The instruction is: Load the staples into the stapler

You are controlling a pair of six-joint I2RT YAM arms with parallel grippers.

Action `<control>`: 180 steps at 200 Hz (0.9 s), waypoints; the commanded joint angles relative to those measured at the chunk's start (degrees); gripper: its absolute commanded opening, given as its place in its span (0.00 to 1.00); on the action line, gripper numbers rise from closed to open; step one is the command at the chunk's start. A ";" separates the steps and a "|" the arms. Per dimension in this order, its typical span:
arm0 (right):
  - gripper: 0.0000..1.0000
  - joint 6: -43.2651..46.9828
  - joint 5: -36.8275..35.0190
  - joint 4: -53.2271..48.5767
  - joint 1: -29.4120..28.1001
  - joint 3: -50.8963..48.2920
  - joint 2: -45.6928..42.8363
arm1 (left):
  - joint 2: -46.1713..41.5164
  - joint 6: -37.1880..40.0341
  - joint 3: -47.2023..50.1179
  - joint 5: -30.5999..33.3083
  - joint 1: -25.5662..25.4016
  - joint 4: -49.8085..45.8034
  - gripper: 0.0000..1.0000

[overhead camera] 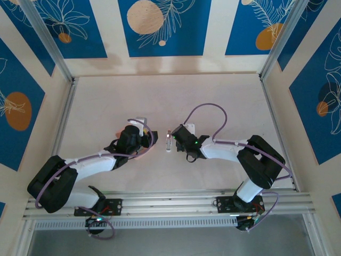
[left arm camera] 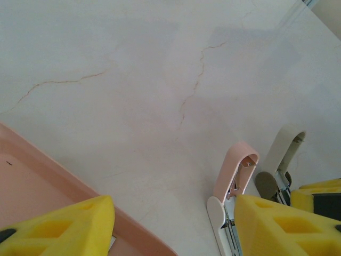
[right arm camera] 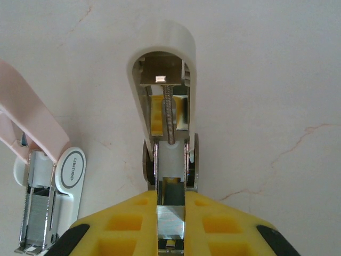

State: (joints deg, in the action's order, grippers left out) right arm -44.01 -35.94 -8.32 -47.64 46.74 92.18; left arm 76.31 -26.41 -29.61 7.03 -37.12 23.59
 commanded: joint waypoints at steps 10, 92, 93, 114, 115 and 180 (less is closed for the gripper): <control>0.16 0.42 0.41 -0.58 0.35 -0.95 1.02 | 0.40 1.28 -0.85 -1.15 0.69 0.66 0.61; 0.17 0.83 1.31 -0.22 0.53 -0.25 2.26 | 0.52 1.28 -0.98 -1.27 0.65 0.47 0.61; 0.17 0.84 1.31 -0.21 0.53 -0.25 2.24 | 0.55 1.28 -1.02 -1.29 0.69 0.48 0.61; 0.19 1.31 1.16 -0.36 0.53 0.05 1.71 | 0.79 1.20 -1.22 -1.58 0.65 0.57 0.61; 0.19 1.30 1.11 -0.42 0.57 0.08 1.70 | 0.82 1.19 -1.23 -1.58 0.65 0.57 0.61; 0.30 3.22 0.22 -0.81 0.63 1.50 -1.84 | 0.13 1.59 -1.34 -1.14 0.70 -0.04 0.61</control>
State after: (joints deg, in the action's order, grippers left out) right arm -41.85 -35.18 -8.40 -47.31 46.76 93.10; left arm 76.36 -26.39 -29.63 6.39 -37.12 23.55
